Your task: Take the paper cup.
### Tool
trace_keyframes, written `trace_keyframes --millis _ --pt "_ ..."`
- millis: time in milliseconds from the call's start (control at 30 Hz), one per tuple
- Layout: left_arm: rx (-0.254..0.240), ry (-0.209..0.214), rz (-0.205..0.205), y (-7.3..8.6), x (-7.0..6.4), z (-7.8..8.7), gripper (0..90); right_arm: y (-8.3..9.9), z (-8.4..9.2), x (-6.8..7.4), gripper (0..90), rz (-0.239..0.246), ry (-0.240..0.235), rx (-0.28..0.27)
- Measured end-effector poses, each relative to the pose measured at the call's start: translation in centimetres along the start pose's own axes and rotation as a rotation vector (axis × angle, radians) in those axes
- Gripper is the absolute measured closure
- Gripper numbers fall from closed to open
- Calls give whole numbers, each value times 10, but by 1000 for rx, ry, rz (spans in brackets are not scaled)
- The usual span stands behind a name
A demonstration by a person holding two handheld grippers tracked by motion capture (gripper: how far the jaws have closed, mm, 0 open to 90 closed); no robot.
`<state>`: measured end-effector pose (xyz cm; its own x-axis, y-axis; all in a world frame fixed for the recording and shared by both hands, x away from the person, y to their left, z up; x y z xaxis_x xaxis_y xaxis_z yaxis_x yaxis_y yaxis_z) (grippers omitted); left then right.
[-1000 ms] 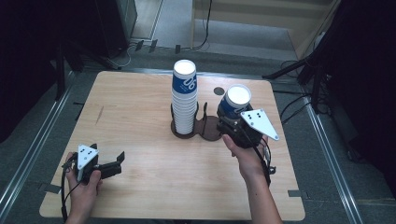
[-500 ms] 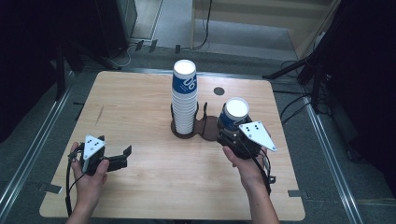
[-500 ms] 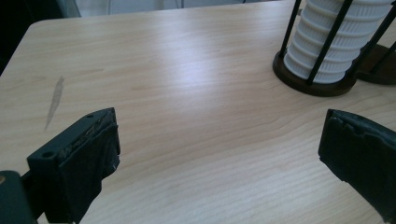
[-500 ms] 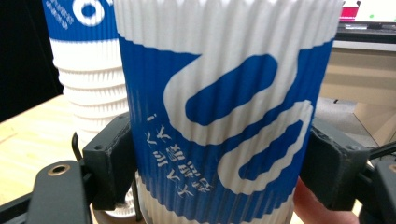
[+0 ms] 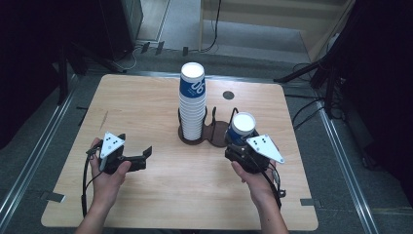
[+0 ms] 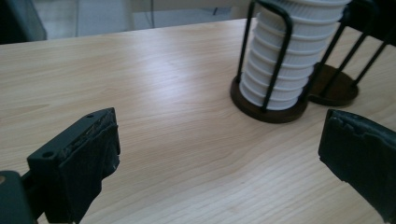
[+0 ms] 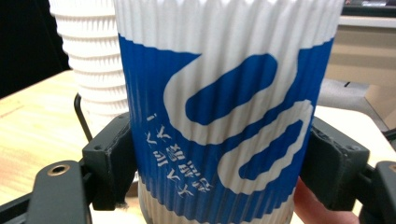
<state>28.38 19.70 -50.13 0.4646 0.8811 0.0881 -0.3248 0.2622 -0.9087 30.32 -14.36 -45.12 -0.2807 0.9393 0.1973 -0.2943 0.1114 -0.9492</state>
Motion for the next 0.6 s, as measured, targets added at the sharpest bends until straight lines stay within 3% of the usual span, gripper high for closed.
trace_keyframes --millis 133,233,433,600 --pt "6 65 -19 -5 -8 -2 0 12 -5 5 209 10 -2 31" --pt "0 85 -11 -9 -11 -5 0 23 -8 12 208 36 -14 51" --pt "-17 137 -53 -17 -23 -5 0 35 -13 18 208 49 -10 73" --pt "-24 173 -50 -21 -25 -3 0 43 -17 28 208 86 -17 96"
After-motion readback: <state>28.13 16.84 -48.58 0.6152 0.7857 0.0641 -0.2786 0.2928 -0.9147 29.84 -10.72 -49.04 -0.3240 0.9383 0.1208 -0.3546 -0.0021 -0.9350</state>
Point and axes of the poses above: each handheld gripper's, and its own axes: z roughly backward along the jaws, y roughly out of its underside, x roughly to its left, the point moved 4 cm from there along -z, roughly forward along the jaws, and after that the axes turned 12 degrees about -z, right-handed, at the moved point
